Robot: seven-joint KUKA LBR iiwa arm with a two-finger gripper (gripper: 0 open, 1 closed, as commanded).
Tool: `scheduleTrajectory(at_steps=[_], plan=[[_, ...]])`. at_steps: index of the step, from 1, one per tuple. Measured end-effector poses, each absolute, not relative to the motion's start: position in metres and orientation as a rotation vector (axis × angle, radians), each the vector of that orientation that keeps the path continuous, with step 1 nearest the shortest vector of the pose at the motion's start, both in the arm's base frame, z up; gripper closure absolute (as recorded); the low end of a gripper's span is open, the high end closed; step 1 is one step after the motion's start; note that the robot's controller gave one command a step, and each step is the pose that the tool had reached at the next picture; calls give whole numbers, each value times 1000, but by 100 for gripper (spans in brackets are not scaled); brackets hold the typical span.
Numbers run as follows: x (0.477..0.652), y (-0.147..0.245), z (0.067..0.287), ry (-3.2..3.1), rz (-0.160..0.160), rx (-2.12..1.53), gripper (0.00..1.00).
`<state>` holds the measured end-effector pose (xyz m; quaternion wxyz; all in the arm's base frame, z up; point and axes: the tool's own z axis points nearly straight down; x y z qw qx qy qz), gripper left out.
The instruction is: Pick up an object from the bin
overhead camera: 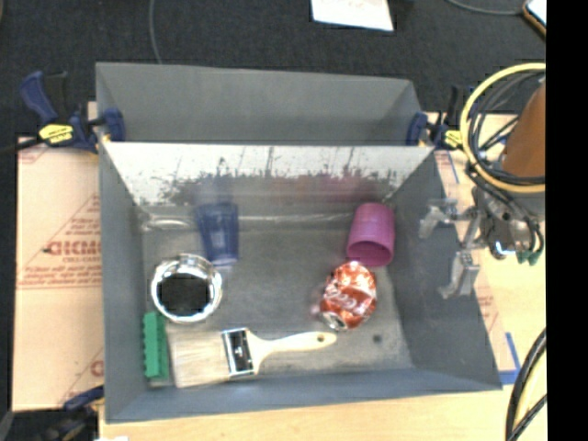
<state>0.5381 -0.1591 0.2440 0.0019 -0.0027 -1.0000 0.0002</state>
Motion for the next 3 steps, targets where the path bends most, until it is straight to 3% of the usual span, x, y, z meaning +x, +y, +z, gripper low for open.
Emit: scheduleTrajectory(at_steps=[1, 2, 3], plan=[[540, -158, 249, -3146, 4, 1, 0], [554, -160, 156, -3116, 6, 446, 0], [566, -153, 72, -3085, 3, 654, 0]])
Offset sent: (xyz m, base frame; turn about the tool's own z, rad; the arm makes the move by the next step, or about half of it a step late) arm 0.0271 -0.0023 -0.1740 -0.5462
